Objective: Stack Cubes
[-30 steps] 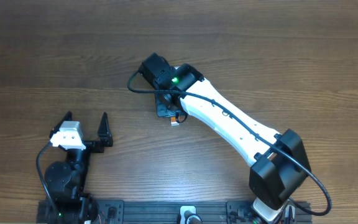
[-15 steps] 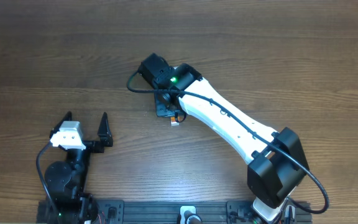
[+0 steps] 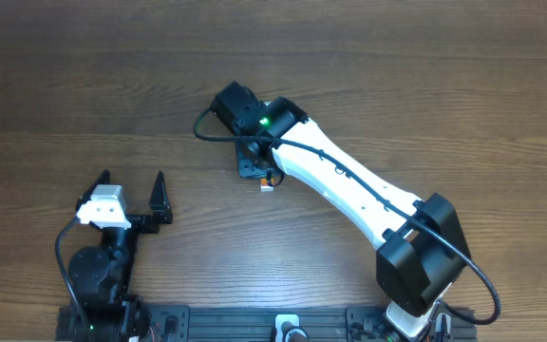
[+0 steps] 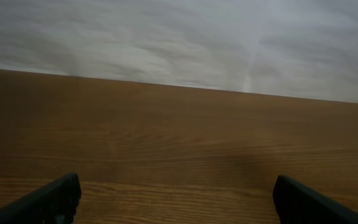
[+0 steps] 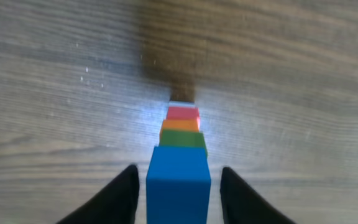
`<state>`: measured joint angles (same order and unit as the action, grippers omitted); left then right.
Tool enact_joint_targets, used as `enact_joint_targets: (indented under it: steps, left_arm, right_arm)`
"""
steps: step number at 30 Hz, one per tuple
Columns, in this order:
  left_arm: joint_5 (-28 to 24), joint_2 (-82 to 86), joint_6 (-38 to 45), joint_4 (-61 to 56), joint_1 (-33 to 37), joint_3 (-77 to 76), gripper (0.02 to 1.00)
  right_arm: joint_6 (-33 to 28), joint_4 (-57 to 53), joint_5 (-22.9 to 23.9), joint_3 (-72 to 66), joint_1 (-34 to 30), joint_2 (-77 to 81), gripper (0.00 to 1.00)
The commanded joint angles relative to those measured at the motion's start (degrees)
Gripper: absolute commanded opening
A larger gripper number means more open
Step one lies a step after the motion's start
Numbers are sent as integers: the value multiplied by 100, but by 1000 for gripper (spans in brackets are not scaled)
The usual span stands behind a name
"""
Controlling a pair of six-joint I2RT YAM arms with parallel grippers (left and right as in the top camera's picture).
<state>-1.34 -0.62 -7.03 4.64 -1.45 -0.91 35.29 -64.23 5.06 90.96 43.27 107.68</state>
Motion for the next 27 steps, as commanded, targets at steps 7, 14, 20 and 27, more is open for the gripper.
enact_joint_targets:
  steps: [7, 14, 20, 27]
  left_arm:
    - [-57, 46, 103, -20, 35, 46, 998]
    - [-57, 46, 101, -17, 35, 46, 1000]
    - [-57, 46, 103, -17, 35, 46, 1000]
    - [-57, 46, 103, -17, 35, 46, 1000]
  right_arm:
    - [7, 17, 83, 44, -44, 90, 831]
    - [-63, 216, 387, 98, -258, 20, 991]
    - [-817, 546, 446, 463, -981, -61, 993]
    - [-1703, 507, 341, 732, -2356, -457, 993]
